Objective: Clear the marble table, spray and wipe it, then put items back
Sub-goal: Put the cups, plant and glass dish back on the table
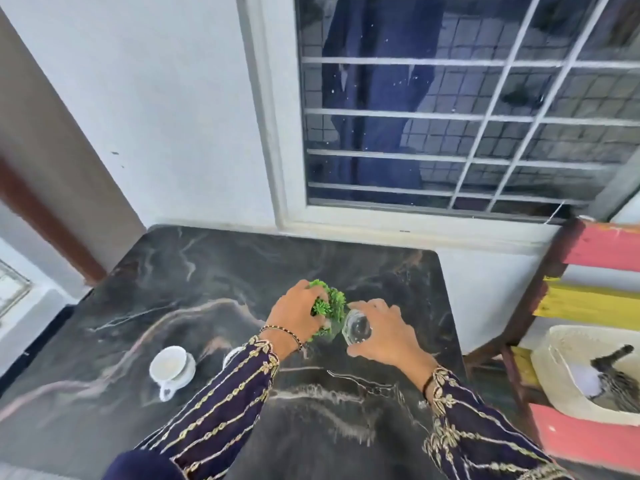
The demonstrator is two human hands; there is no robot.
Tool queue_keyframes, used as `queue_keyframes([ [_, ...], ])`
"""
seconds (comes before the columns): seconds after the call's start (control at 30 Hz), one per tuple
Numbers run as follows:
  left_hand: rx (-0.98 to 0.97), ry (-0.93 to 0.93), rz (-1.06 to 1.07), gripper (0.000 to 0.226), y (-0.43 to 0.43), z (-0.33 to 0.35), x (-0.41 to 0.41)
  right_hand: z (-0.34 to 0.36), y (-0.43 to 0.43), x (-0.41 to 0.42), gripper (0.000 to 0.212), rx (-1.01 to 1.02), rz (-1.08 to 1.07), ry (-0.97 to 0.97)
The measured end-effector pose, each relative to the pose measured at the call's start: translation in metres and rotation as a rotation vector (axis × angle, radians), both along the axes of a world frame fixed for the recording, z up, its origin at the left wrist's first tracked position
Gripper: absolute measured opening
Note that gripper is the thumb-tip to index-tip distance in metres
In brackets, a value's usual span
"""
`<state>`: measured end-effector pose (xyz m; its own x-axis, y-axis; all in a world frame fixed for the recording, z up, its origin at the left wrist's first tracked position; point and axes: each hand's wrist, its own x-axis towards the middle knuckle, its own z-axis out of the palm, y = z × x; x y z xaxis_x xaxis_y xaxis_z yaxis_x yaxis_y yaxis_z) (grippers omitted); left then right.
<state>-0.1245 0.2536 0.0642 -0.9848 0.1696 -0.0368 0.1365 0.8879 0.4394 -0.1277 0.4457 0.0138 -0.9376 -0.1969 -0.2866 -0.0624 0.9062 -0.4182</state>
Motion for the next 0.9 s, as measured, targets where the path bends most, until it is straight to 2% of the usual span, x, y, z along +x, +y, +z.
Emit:
queue_keyframes([
  [0.2,0.002,-0.013,0.067,0.03,-0.024,-0.025,-0.043,-0.03,-0.004,-0.075,0.089,0.05,-0.009,-0.028],
  [0.47,0.047,0.056,0.134,0.031,-0.053,-0.045,-0.06,-0.05,-0.005,-0.148,0.09,0.057,-0.058,0.013],
  [0.73,0.08,0.074,0.183,0.033,-0.086,-0.053,-0.061,-0.053,-0.023,-0.169,0.088,0.024,-0.058,0.01],
  [0.9,0.122,0.087,0.197,0.033,-0.111,-0.051,-0.065,-0.047,-0.054,-0.158,0.074,0.077,0.021,0.104],
])
